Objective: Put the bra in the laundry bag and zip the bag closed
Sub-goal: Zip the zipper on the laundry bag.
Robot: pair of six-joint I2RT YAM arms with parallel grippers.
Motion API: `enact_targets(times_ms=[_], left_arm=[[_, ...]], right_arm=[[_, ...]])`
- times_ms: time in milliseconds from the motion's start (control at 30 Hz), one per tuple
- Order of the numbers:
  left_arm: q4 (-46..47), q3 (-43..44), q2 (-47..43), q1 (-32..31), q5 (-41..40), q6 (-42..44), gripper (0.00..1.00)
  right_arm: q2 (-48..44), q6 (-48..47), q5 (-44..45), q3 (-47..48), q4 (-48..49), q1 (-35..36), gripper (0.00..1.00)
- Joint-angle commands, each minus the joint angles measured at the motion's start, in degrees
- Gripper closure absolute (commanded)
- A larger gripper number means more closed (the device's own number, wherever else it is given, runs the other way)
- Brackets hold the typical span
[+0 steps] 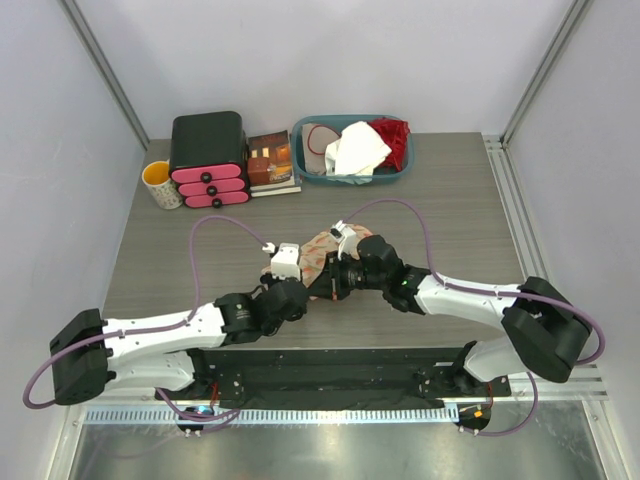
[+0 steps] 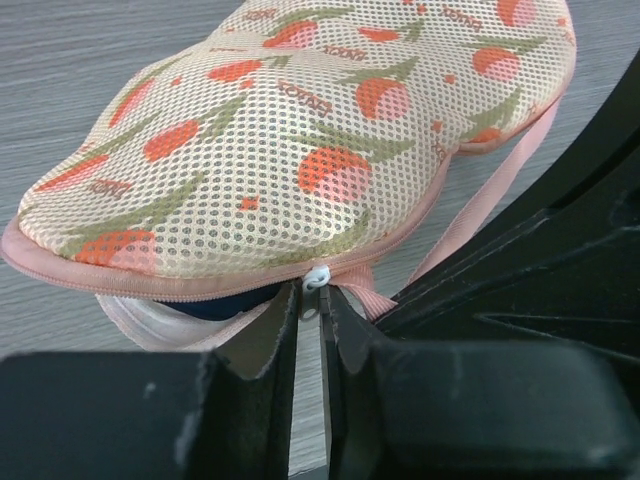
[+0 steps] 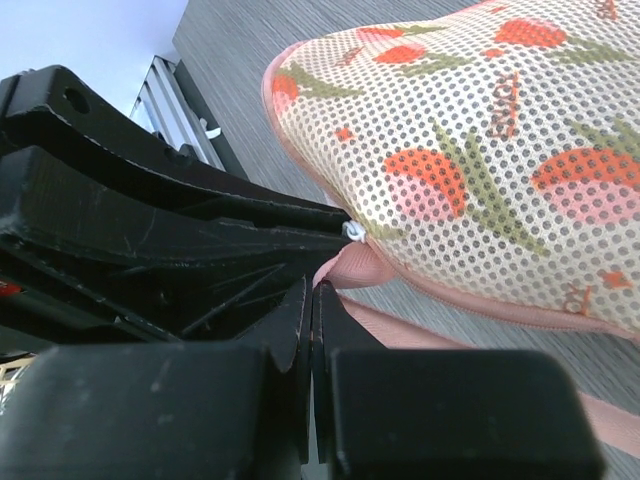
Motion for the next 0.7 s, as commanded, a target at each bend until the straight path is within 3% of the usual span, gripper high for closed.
enact_targets(times_ms=[0, 400, 667], left_arm=[[-3.6, 3.6, 0.5, -0.3, -4.4, -0.1, 0.88], [-3.2, 1.7, -1.9, -0.1, 2.7, 2.5, 0.93], [0.0, -0.2, -2.2, -0.2, 7.2, 3.2, 1.0]], right_arm=[[-3.2, -0.2, -0.1, -0.7, 0.8, 0.1, 0.99], [-12.5, -1.4, 20.9, -4.5, -16.4, -2.0, 0.99], [-14.7, 0.6, 25.5, -6.8, -20.0, -5.7, 0.99]])
